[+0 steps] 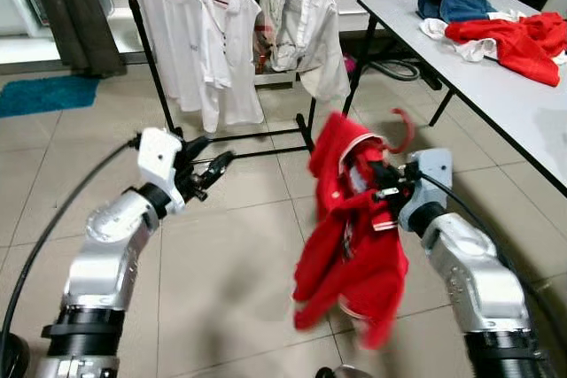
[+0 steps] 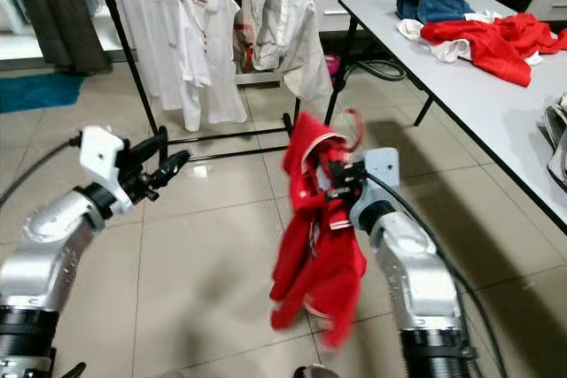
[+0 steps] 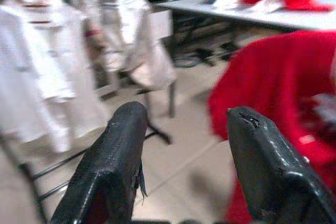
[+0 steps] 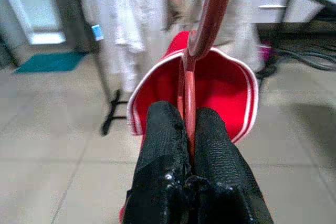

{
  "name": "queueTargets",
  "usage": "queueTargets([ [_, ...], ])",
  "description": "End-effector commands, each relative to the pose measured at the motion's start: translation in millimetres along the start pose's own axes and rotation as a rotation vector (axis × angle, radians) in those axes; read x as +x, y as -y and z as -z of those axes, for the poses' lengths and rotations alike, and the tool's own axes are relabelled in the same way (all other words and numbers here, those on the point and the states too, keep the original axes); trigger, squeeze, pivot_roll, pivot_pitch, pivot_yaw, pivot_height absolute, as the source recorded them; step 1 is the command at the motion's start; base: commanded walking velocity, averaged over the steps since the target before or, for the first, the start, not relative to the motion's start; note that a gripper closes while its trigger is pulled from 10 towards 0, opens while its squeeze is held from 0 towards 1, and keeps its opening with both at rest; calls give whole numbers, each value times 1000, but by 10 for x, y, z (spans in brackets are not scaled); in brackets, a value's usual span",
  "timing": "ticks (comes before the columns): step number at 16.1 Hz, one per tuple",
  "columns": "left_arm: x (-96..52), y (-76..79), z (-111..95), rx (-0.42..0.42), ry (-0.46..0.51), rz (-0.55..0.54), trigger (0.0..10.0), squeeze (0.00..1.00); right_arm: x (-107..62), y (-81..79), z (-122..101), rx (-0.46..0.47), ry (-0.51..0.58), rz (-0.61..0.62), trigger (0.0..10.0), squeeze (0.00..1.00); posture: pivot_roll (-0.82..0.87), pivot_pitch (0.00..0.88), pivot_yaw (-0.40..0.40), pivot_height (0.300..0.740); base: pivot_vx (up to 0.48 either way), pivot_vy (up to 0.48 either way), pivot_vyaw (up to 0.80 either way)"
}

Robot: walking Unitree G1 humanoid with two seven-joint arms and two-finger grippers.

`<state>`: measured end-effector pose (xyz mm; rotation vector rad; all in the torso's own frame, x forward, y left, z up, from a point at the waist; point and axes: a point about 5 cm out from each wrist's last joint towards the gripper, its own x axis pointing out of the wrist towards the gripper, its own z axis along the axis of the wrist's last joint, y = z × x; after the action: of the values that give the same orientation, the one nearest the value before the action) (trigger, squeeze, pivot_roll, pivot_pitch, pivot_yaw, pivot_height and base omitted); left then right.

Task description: Hang hanger

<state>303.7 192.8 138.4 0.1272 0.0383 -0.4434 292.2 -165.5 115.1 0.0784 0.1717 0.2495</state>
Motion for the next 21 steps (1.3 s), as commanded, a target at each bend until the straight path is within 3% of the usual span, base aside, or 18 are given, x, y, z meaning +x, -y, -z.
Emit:
queueTargets([
  [1, 11, -12, -31, 25, 10, -76, 10000, 0, -30, 10, -110, -14, 42, 53, 10000, 0, -73, 0, -12, 740, 0, 0, 0],
  [3, -67, -41, -37, -4, 25, -161, 10000, 0, -86, -110, -30, -212, 28, 90, 10000, 0, -76, 0, -7, 740, 0, 0, 0],
  [4, -85, -24, -26, -9, 15, -157, 10000, 0, -100, -154, 1, -193, 18, 65, 10000, 0, -73, 0, -6, 740, 0, 0, 0],
  [5, -103, 30, 7, -14, -9, -129, 10000, 0, -117, -182, 25, -83, 16, 55, 10000, 0, -72, 0, 2, 740, 244, 0, 0],
  [8, -111, 143, 77, -12, -53, -92, 10000, 0, -119, -73, -54, 39, 82, 173, 10000, 0, -74, 0, -4, 740, 262, 0, 0],
  [14, -82, 175, 58, -35, -45, -101, 10000, 0, -109, -52, -106, 25, 100, 168, 10000, 0, -75, 0, -8, 740, 269, 0, 0],
  [16, -59, 266, 15, -45, -43, -45, 10000, 0, -67, -109, -142, 44, 117, 141, 10000, 0, -70, 0, -5, 740, 272, 0, 0],
  [21, -8, 279, -22, -78, -45, -58, 10000, 0, -44, -156, -158, 53, 98, 113, 10000, 0, -77, 0, 1, 740, 264, 0, 0],
])
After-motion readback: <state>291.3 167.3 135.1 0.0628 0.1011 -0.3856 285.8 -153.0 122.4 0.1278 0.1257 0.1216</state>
